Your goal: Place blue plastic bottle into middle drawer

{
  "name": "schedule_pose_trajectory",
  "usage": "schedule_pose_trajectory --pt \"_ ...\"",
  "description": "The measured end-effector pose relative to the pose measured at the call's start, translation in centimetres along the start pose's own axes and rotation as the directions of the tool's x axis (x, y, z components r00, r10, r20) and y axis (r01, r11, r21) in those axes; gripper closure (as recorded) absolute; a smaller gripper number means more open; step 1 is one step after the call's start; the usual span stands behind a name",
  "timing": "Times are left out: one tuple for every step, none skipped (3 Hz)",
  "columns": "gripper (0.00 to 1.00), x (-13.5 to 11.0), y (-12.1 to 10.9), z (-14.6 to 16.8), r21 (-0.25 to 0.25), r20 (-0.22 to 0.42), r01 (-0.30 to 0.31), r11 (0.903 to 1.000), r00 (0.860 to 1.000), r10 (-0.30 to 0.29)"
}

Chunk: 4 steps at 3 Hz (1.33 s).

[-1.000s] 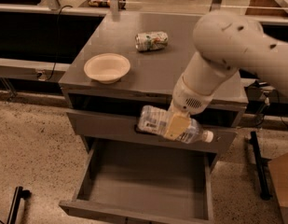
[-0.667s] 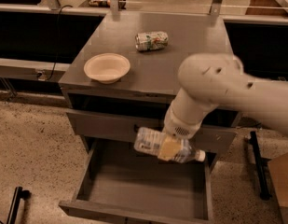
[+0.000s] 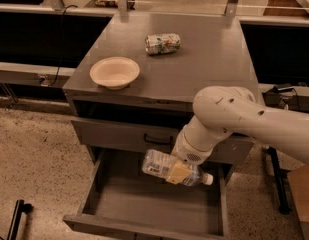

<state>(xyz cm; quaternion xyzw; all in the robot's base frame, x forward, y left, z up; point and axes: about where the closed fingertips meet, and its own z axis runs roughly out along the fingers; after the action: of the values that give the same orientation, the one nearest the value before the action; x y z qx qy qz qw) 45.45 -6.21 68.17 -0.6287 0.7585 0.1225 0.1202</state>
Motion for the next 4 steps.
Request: schedule_pose_trajectory --pt "1.0 1.7 -0.6 6.4 -0.035 0.102 -0.036 0.9987 0.994 0.04" --pt "1.0 2.7 -1.2 12.1 -0.062 0.129 -0.053 0.9967 0.99 0.06" --pt "1.0 4.3 -1.2 16.8 -0.072 0.104 -0.083 0.994 0.991 0.09" --pt "1.0 6.5 -1.3 20.5 -0.065 0.09 -0.122 0.9905 0.988 0.127"
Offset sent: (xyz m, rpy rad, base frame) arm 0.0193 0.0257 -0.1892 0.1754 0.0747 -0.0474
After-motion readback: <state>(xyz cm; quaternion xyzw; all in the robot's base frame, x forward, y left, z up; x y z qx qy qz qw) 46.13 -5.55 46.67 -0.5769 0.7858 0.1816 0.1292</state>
